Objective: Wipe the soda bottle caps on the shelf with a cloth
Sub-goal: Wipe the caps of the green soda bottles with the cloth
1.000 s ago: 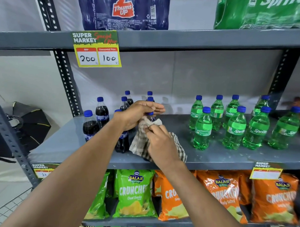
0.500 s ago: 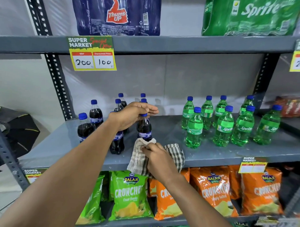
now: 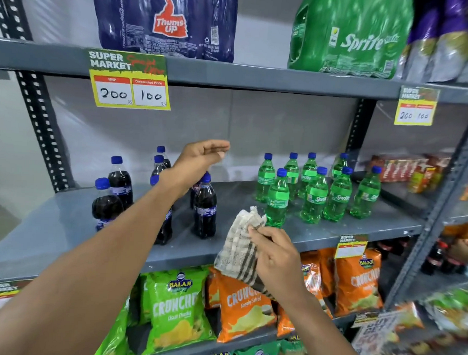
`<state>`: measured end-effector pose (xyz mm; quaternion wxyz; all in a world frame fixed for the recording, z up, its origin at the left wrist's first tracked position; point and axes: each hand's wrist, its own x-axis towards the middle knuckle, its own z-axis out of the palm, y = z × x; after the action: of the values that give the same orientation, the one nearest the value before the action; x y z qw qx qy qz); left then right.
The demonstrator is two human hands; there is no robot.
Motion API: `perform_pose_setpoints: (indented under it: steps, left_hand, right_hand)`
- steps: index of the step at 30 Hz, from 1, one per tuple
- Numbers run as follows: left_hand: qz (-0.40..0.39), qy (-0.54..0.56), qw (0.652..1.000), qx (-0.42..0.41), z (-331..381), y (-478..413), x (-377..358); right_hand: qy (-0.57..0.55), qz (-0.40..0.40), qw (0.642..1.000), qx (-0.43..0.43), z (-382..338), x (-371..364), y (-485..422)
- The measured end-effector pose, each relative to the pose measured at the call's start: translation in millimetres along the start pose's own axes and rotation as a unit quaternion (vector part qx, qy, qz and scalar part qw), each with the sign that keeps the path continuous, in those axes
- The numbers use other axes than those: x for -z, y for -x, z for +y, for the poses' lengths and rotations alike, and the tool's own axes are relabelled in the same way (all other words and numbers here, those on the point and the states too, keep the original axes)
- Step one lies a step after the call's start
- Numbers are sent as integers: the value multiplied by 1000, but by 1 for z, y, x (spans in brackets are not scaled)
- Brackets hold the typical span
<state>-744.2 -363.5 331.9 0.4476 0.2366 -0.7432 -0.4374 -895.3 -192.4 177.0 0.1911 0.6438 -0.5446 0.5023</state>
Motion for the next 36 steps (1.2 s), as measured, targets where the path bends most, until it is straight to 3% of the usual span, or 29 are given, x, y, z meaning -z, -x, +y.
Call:
perform_pose_setpoints:
  steps: [6,11,18,24,27,36]
  left_hand:
    - [-50,57,995,-68,20,-11,-19]
    - [-117,91,987,-55,18,-15,-47]
    - [-154,61,986,16,6,-31,-93]
    - [-130,28,989,69,-11,-58,-121]
    - [-121,23,989,78,-25,-64,-135]
    - [-127,46,987,81,-44,-72,-143]
  right_hand:
    - [29,61,997,-36,-10,25,1]
    - [46,87,993,-66,-6,43,5]
    - [80,50,992,-83,26,62,6]
    - [90,7,995,-32,51,66,-8]
    - [73,-25,996,-42,65,63,-21]
    - [80,-69,994,35,103,29,-76]
